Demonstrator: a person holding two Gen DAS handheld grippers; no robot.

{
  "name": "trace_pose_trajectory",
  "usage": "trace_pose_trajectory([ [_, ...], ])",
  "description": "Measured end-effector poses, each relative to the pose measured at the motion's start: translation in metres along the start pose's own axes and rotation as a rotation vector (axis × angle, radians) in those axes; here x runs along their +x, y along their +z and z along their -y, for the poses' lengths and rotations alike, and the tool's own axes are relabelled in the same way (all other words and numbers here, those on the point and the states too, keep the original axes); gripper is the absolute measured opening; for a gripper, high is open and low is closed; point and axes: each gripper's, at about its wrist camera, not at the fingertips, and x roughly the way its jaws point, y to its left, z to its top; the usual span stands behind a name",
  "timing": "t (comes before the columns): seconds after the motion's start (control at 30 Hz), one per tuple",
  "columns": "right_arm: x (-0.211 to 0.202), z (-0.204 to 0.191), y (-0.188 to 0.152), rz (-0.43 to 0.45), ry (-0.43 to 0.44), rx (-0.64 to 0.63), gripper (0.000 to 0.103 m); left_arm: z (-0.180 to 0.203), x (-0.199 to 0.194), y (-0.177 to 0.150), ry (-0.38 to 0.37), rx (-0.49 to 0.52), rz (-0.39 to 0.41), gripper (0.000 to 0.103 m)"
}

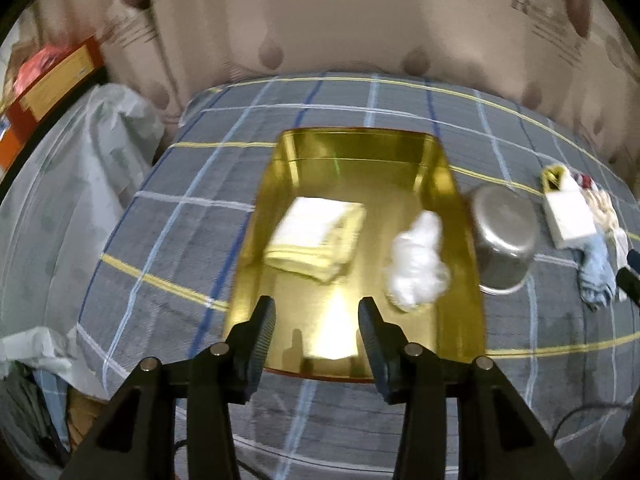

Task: Organize soft objects
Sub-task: 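Open the right gripper to drop the plastic bag beside the towel, then move the right gripper back to the pile while the left approaches the white square pad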

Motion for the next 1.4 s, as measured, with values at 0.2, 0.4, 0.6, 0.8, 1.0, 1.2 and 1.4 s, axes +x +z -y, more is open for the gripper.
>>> trace_pose_trajectory([
  [0.2, -0.016, 0.070, -0.028, 0.013, -0.131, 0.123, 0.074, 0.046, -0.001, 0.008, -0.064, 0.072, -0.001, 0.044],
  [0.4, -0.026, 0.120, -0.050, 0.033, -0.198, 0.234, 0.074, 0.108, -0.001, 0.028, -0.191, 0.126, -0.020, 0.047],
  [0.6, -0.030, 0.134, -0.054, 0.056, -0.212, 0.266, 0.077, 0.182, 0.011, 0.052, -0.281, 0.190, -0.063, 0.052],
  [0.8, -0.031, 0.145, -0.057, 0.052, -0.187, 0.316, 0.077, 0.239, 0.030, 0.071, -0.358, 0.214, -0.130, 0.060],
  [1.0, -0.030, 0.156, -0.060, 0.046, -0.144, 0.380, 0.077, 0.270, 0.041, 0.086, -0.457, 0.198, -0.163, 0.062],
  [1.2, -0.029, 0.157, -0.060, 0.039, -0.134, 0.382, 0.077, 0.283, 0.054, 0.102, -0.435, 0.169, -0.183, 0.074],
  [1.4, -0.028, 0.159, -0.060, 0.035, -0.129, 0.393, 0.077, 0.279, 0.068, 0.109, -0.421, 0.126, -0.181, 0.077],
])
